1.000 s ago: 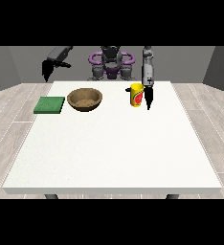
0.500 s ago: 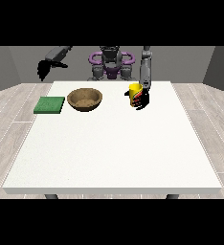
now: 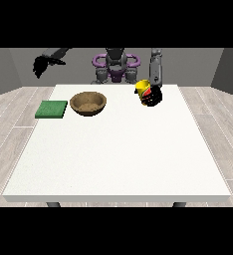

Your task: Pick the cup and pour the ball into the bowl, then pick the bowl and place it on the pad

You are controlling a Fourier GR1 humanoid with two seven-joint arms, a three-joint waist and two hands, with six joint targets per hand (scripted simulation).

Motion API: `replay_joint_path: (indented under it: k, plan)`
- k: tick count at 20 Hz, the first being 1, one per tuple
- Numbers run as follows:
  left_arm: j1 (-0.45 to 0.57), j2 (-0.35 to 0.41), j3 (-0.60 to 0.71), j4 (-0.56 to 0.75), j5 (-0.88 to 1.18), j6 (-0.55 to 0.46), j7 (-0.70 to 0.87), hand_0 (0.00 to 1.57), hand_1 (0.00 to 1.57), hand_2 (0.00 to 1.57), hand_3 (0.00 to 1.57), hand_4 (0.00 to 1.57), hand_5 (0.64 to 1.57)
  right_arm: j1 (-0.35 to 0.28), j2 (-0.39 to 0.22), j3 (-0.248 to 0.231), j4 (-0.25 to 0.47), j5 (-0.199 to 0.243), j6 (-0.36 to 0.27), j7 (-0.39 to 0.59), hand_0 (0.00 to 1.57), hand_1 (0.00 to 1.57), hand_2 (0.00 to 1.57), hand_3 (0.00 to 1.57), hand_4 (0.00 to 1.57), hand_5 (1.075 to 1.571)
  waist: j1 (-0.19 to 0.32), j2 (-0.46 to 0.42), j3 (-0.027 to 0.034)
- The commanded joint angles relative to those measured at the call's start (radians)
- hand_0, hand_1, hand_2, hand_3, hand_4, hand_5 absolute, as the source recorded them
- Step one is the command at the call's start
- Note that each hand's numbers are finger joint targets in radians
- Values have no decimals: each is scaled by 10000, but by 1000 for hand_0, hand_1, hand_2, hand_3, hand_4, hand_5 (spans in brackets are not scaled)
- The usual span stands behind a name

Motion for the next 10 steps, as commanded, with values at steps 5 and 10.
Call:
replay_joint_path:
  k: [5,10]
  plan:
    - [-1789,2738,-986,51,-2184,197,3918,1456,1456,1571,1571,1571,1296,145,464,286,791,285,-282,217,0,0,0,0,0,1569,279,-1372,-42]
    - [-2086,2219,-1767,-50,-3241,319,5604,1473,1473,1571,1571,1571,1278,209,41,-27,1144,36,79,418,0,0,0,0,0,1568,194,-1821,-69]
